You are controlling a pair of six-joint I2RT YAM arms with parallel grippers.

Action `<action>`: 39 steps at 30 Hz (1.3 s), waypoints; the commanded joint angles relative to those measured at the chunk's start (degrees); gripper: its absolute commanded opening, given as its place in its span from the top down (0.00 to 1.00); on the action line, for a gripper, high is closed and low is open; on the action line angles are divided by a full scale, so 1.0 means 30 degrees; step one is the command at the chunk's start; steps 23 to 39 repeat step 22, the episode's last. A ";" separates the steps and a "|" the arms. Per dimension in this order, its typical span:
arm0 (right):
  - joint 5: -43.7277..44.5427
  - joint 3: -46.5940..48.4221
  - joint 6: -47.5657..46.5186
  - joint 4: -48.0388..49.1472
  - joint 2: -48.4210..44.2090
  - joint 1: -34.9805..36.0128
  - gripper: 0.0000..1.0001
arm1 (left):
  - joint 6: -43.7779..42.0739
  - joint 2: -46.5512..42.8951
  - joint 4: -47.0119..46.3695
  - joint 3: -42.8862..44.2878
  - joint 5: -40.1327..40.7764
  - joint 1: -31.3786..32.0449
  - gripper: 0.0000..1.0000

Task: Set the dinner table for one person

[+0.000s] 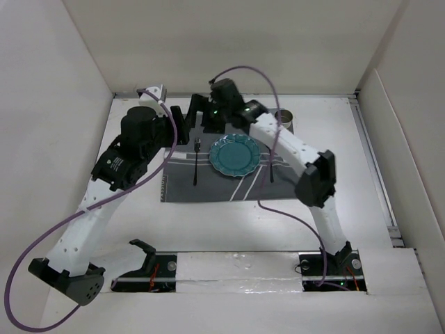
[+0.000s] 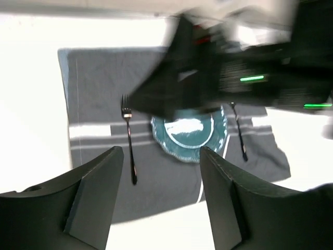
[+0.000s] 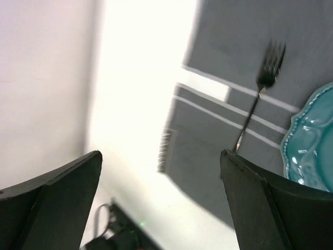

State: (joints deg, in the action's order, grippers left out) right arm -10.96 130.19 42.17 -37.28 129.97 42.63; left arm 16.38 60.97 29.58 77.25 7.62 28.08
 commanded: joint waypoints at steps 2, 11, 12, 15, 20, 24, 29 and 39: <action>-0.1183 -0.2082 -0.2160 0.1791 -0.6363 -0.1637 0.00 | -0.0187 0.0154 -0.0984 0.1727 0.0654 0.0075 0.42; 0.0282 -1.2150 -0.4535 0.2642 -1.7709 -0.8049 0.00 | 0.0896 0.0157 -0.1043 0.3634 0.3430 0.0075 0.35; 0.0372 -1.3007 -0.4681 0.2583 -1.8705 -0.9044 0.00 | 0.0984 -0.0019 -0.1043 0.3547 0.3931 0.0075 0.34; 0.1103 -1.6619 -0.4917 0.2435 -2.2259 -1.3068 0.00 | 0.1658 -0.0987 -0.1101 0.2583 0.5488 0.0075 0.32; 0.5000 -2.1680 -0.4215 0.3424 -2.5859 -1.4855 0.00 | 0.3120 -0.3036 -0.1512 -0.0258 0.5257 -0.0101 0.31; 0.4361 -2.3208 -0.3777 0.3840 -2.5835 -1.5087 0.00 | 0.3737 -0.3242 -0.1366 -0.1460 0.4671 -0.0101 0.30; 0.4361 -2.3208 -0.3777 0.3840 -2.5835 -1.5087 0.00 | 0.3737 -0.3242 -0.1366 -0.1460 0.4671 -0.0101 0.30; 0.4361 -2.3208 -0.3777 0.3840 -2.5835 -1.5087 0.00 | 0.3737 -0.3242 -0.1366 -0.1460 0.4671 -0.0101 0.30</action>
